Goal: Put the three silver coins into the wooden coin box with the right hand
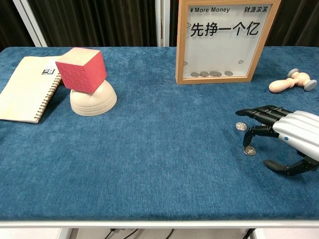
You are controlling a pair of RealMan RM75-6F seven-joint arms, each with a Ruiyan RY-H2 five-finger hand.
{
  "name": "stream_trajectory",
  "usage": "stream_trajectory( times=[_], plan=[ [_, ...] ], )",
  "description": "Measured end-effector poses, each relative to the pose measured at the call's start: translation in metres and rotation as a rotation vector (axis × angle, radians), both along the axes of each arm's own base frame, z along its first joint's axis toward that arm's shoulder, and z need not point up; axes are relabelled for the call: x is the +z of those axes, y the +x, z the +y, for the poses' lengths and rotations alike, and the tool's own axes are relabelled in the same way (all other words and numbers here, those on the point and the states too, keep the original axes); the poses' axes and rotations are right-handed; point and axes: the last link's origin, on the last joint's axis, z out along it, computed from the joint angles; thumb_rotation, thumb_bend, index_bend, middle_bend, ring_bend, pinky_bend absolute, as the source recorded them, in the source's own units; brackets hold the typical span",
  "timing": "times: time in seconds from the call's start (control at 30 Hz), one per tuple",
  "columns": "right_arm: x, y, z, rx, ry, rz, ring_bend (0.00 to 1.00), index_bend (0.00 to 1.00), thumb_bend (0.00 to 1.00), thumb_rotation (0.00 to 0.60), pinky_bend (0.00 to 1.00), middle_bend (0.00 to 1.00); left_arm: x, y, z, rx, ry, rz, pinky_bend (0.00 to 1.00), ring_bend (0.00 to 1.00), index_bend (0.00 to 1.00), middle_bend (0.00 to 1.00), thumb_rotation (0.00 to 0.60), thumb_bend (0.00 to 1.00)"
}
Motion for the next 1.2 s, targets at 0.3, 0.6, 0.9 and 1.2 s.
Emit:
stream_trajectory(
  times=[0.3, 0.6, 0.9, 1.2],
  plan=[
    [-0.0014, -0.0003, -0.0006, -0.005, 0.001, 0.006, 0.00, 0.36, 0.29, 0.600, 0.00, 0.00, -0.0004, -0.0007, 0.0003, 0.001, -0.002, -0.001, 0.00, 0.00, 0.02, 0.00, 0.600, 0.04],
    [-0.0037, 0.0013, -0.0010, -0.001, 0.004, 0.007, 0.00, 0.40, 0.30, 0.600, 0.00, 0.00, 0.0001, -0.0007, 0.0003, -0.002, -0.003, -0.003, 0.00, 0.00, 0.02, 0.00, 0.600, 0.04],
    [-0.0064, 0.0004, -0.0030, -0.005, -0.005, 0.016, 0.00, 0.44, 0.30, 0.600, 0.00, 0.00, 0.0009, -0.0033, 0.0022, 0.000, -0.005, -0.008, 0.00, 0.00, 0.02, 0.00, 0.600, 0.04],
    [-0.0095, 0.0021, -0.0057, -0.001, -0.017, 0.014, 0.00, 0.50, 0.31, 0.600, 0.00, 0.00, 0.0019, -0.0072, 0.0041, 0.004, -0.005, -0.014, 0.00, 0.00, 0.02, 0.00, 0.600, 0.04]
  ],
)
